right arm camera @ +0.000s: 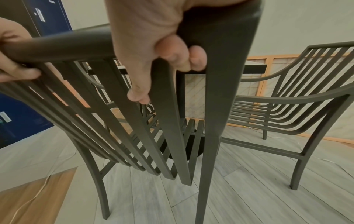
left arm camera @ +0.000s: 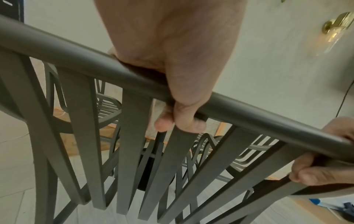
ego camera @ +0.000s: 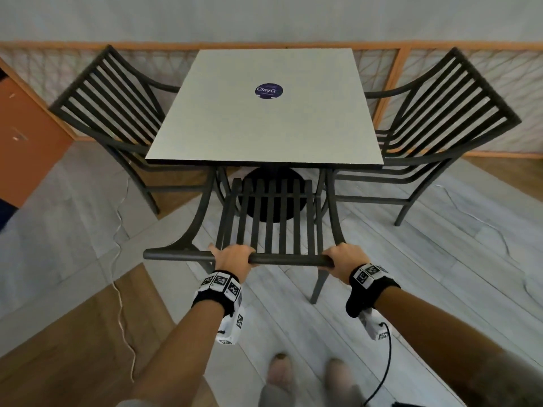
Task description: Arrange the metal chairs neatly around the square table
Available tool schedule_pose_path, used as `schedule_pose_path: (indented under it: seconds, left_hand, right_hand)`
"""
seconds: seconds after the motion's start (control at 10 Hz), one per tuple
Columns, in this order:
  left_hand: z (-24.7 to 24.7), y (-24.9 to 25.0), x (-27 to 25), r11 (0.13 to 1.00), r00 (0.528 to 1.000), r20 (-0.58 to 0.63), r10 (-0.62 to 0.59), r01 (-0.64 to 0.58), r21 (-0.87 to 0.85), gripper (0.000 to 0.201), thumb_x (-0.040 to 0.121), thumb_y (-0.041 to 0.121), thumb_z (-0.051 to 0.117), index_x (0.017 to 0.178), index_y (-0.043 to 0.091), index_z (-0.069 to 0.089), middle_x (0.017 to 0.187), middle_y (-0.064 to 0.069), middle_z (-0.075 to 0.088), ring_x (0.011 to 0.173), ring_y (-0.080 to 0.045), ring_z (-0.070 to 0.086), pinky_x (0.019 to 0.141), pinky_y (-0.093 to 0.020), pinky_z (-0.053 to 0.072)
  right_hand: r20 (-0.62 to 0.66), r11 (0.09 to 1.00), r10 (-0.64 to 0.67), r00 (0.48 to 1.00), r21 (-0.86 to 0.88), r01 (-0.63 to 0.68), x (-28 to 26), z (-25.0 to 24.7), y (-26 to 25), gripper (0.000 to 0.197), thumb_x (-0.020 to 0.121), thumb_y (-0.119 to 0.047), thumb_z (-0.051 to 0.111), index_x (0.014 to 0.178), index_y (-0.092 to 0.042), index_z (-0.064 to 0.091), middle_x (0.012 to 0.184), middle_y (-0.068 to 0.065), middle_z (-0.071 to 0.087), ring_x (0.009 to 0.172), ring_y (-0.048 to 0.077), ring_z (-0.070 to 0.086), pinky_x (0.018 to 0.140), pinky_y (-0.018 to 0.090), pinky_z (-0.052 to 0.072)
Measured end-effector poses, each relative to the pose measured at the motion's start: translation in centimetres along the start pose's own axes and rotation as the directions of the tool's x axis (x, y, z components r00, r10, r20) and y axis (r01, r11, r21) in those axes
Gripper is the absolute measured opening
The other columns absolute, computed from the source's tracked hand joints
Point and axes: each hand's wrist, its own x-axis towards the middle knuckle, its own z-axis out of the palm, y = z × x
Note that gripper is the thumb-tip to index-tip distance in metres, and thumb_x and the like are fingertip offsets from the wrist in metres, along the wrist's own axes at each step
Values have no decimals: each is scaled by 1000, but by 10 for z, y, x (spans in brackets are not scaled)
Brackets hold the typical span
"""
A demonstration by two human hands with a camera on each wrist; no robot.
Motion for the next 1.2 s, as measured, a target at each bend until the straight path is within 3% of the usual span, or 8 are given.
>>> schedule_pose_path:
  seconds: [0.1,0.3,0.4,0.5,0.7,1.0,1.1,1.2]
  left_hand:
    - [-2,-2,1,1000,1000,0,1,-1,4,17,89,32,51,88,28,67,82,4,69,86,-21,62,106,-63,13]
    - [-7,-7,10,1000,999,36,1,-1,-23,20,87,46,53,89,29,65,84,4,66,85,-22,62,105,-61,20]
    - [-6,-6,13,1000,1000,24,17,-17,-20,17,88,41,54,88,28,65,81,5,66,82,-20,61,107,-61,21]
    - [-5,-6,12,999,999,4,34,-34,-26,15,90,37,53,90,29,66,78,6,63,77,-18,56,109,-60,19]
    - [-8,-10,10,998,998,25,64,-64,-24,19,89,42,53,96,29,67,81,6,63,89,-20,61,110,-58,19]
    - [-11,-13,8,985,994,52,101,-92,-147,20,86,46,54,88,30,65,76,8,64,80,-17,57,106,-51,22]
    - [-12,-17,7,958,991,26,131,-120,-262,19,83,46,58,89,30,66,80,7,68,83,-13,58,106,-48,25]
    - [0,-33,-3,906,979,-120,166,-200,-373,22,82,44,60,101,35,64,92,12,65,94,-11,56,105,-44,32]
  right_hand:
    - [-6,1000,5,1000,-19,-5,2,0,-1,21,89,-42,53,99,-28,65,83,-3,63,78,19,59,69,29,44]
    - [5,999,-1,1000,-53,1,10,-8,-3,21,89,-42,53,99,-28,64,87,-3,66,82,20,62,72,32,49]
    - [0,998,-11,1000,-63,11,11,-9,-1,22,89,-42,52,99,-26,64,87,0,65,84,22,62,70,32,45]
    - [-6,999,-13,1000,-51,13,11,-9,-1,22,90,-42,52,98,-25,64,81,-3,60,78,20,58,68,30,42]
    - [-1,998,-11,1000,-58,11,11,-8,-2,22,90,-43,52,98,-26,65,76,-6,56,77,19,60,67,30,45]
    - [17,1000,17,1000,11,-17,5,-12,-7,21,88,-42,56,101,-26,63,79,-6,57,77,19,57,66,29,41]
    - [46,993,-3,999,115,-2,-6,-35,-6,33,76,-51,66,102,-32,61,84,-8,59,81,16,55,71,29,40]
    - [-51,965,-59,997,254,70,-24,-88,7,47,71,-58,68,112,-37,60,107,-10,65,98,11,58,90,35,47]
